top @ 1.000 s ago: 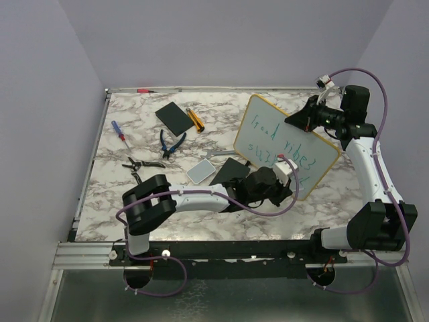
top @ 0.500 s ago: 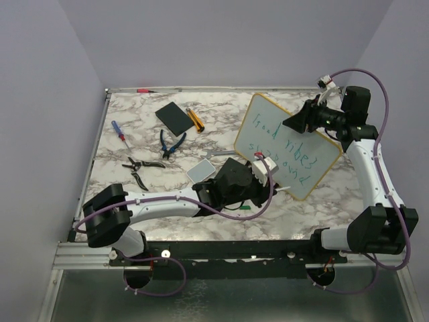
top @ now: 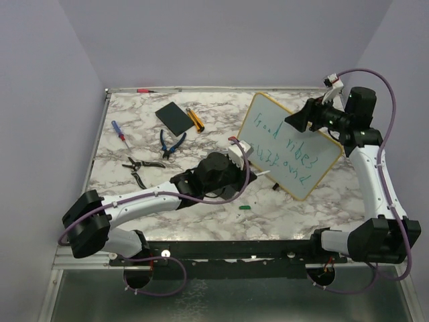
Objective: Write a sentence on the whiteboard
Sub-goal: Write a sentence on the whiteboard, then pick up the pen cap from the center of the board.
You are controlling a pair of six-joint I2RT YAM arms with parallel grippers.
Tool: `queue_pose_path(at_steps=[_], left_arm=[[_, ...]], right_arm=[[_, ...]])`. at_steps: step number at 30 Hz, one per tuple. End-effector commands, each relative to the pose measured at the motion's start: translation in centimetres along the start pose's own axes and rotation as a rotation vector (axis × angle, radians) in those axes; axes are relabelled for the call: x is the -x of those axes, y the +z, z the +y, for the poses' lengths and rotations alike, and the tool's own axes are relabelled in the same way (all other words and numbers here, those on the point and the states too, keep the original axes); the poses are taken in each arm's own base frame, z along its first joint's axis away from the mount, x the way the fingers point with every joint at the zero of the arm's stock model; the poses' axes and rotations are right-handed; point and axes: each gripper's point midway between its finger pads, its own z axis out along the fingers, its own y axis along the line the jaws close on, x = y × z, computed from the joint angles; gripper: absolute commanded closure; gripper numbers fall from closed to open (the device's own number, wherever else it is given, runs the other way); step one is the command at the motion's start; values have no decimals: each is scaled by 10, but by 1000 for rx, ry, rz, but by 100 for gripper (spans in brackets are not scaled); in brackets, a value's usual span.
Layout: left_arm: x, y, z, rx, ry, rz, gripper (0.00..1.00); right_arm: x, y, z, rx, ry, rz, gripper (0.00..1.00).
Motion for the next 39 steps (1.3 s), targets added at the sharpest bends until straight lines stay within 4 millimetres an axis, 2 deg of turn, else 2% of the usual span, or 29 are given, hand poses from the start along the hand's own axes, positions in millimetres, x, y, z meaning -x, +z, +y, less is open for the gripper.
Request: queue_pose_path(at_steps=[1, 4, 10, 14, 19, 23, 26, 30, 32, 35, 37, 39], left_arm=[[18, -16, 11, -53, -87, -41, 100], [29, -23, 19, -46, -75, -47, 100], [45, -36, 39, -25, -76, -49, 100], [57, -48, 63, 16, -78, -49, 100], [68, -71, 112, 132, -72, -58, 100], [69, -92, 158, 234, -75, -78, 100], [55, -98, 180, 333, -48, -52, 100], [49, -104, 182, 356, -38, -46, 100], [49, -107, 185, 377, -32, -48, 100], [45, -111, 192, 420, -27, -36, 100], [39, -112, 198, 446, -26, -18, 100], [36, -112, 202, 465, -25, -3, 100]], right_arm=[[31, -18, 0, -121, -61, -127, 27], [46, -28, -4, -194, -76, -189, 21], [70, -40, -2, -240, -80, -252, 20], [77, -48, 9, -231, -79, -279, 20], [81, -59, 40, -133, -72, -269, 22], [70, -58, 64, -7, -14, -221, 26], [50, -48, 78, 48, 28, -170, 27], [5, -12, 106, 90, 36, -28, 28], [-28, 12, 121, 124, 56, 60, 30], [-89, 42, 146, 125, 41, 241, 33], [-128, 53, 156, 95, 23, 351, 34], [-158, 55, 162, 79, 58, 432, 36]])
